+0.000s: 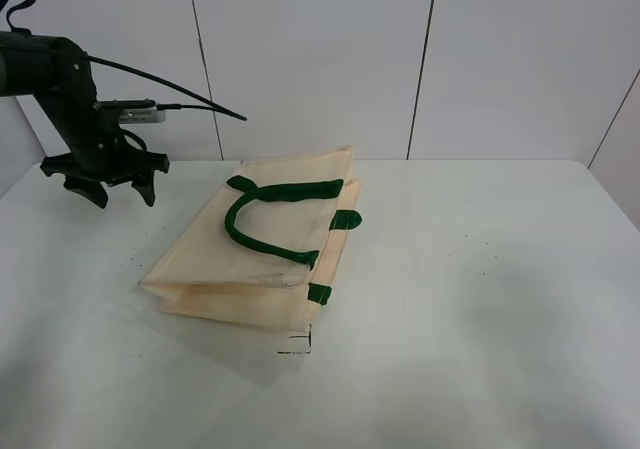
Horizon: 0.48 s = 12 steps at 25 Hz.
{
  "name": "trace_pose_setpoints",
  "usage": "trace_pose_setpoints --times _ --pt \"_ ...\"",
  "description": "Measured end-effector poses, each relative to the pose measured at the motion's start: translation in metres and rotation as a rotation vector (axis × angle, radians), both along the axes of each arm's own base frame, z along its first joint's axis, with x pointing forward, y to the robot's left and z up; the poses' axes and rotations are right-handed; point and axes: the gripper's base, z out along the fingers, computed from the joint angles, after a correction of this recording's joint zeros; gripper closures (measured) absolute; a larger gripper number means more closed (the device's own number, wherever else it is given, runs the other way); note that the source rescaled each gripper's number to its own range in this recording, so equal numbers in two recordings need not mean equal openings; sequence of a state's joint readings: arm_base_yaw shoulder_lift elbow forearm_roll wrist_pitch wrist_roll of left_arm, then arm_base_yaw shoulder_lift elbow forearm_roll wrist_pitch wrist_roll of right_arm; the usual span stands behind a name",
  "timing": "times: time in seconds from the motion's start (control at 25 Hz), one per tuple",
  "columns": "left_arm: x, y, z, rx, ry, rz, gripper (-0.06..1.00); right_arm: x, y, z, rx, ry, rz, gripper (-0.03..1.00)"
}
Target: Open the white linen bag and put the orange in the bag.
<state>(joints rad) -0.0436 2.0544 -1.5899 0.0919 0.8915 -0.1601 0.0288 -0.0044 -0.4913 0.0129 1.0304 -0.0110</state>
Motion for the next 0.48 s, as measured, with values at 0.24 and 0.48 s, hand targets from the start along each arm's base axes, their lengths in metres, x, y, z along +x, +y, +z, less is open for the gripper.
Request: trace_pose_setpoints --times 0.24,0.48 --pt "-0.018 -0.005 -0.002 -0.059 0.199 -0.014 0.08 0.0 0.0 0.0 0.0 0.0 0.0 -0.03" --pt "-0.035 -0.013 0.028 -0.097 0.215 -0.044 0.08 0.0 0.0 0.0 0.001 0.0 0.0 -0.03"
